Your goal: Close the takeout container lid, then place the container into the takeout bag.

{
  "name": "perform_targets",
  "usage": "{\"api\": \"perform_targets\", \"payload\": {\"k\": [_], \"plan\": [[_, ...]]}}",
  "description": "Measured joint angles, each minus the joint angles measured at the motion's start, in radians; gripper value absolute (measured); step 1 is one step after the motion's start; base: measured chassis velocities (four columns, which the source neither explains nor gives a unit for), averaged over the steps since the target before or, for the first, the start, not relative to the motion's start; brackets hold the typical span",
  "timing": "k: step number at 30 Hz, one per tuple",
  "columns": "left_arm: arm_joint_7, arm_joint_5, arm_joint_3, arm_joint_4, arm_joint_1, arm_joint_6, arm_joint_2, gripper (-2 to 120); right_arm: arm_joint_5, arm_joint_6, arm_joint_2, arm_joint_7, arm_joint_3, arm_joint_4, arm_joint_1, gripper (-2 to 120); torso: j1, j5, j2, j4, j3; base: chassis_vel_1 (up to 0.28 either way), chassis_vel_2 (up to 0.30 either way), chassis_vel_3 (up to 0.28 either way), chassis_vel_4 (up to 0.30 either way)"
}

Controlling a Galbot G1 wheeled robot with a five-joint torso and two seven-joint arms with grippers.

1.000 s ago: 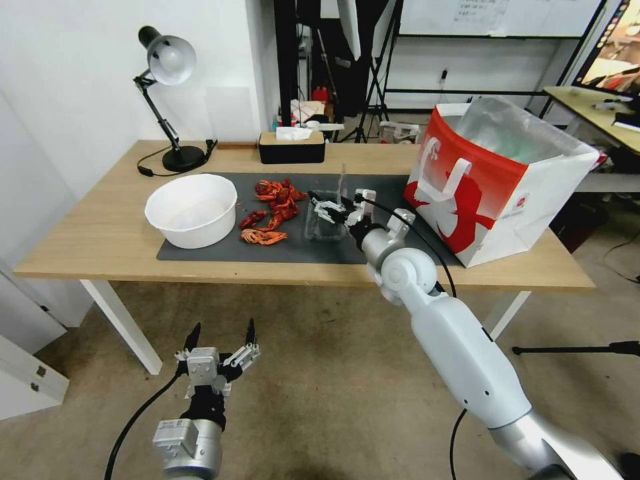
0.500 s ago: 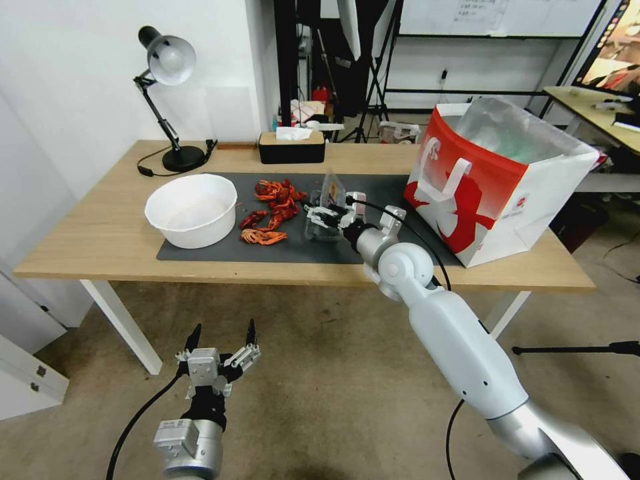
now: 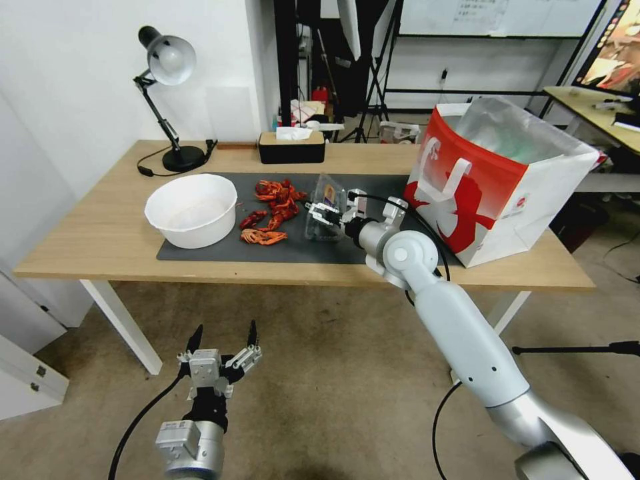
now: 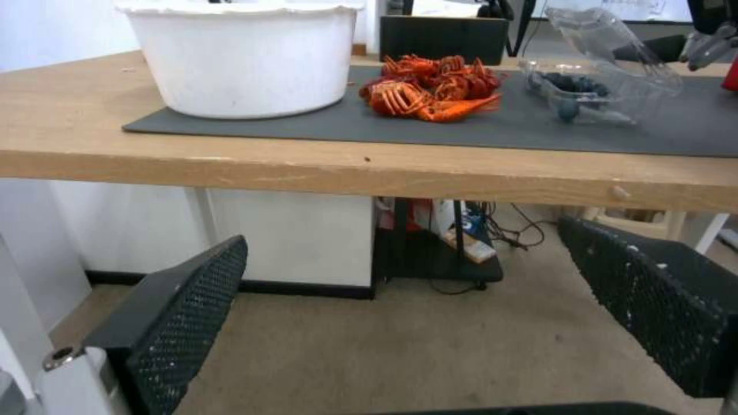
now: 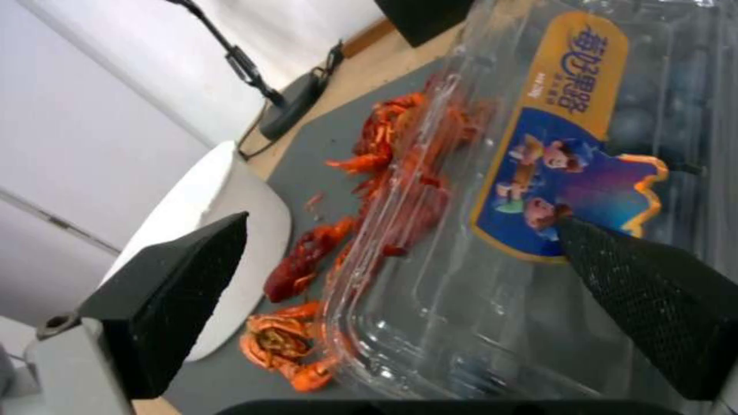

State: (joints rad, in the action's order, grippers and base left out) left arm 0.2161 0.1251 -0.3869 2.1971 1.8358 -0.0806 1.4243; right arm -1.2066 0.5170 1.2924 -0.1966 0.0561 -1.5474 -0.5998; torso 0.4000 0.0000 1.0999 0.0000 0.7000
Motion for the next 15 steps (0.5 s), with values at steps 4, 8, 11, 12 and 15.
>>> {"api": "perform_targets", "payload": {"k": [4,8,11,12,15], "plan": [[0.000,-0.001,0.000,0.001,0.002,0.000,-0.001,100,-0.001,0.000,0.002,-0.003,-0.002,0.006,0.003,100,0.000,0.0000,0.000,0.0000,0.000,0.000,0.000,0.000,0.000],[-0.001,-0.003,0.001,0.002,0.002,0.000,-0.001,100,-0.005,0.000,0.008,-0.022,-0.007,0.014,0.011,100,0.000,0.0000,0.000,0.0000,0.000,0.000,0.000,0.000,0.000],[-0.001,-0.004,0.001,0.003,0.003,-0.001,-0.001,100,-0.004,-0.002,0.009,-0.027,-0.011,0.020,0.016,100,0.000,-0.0001,0.000,0.0000,0.000,0.000,0.000,0.000,0.000],[-0.001,-0.004,0.002,0.003,0.003,-0.001,-0.001,100,0.000,-0.009,0.010,-0.028,-0.014,0.025,0.020,100,0.000,-0.0001,0.000,0.0000,0.000,0.000,0.000,0.000,0.000],[-0.002,-0.005,0.002,0.003,0.004,-0.001,-0.001,100,0.019,-0.023,0.010,-0.026,-0.019,0.032,0.025,100,0.000,-0.0001,0.000,0.0000,0.000,0.000,0.000,0.000,0.000]]}}
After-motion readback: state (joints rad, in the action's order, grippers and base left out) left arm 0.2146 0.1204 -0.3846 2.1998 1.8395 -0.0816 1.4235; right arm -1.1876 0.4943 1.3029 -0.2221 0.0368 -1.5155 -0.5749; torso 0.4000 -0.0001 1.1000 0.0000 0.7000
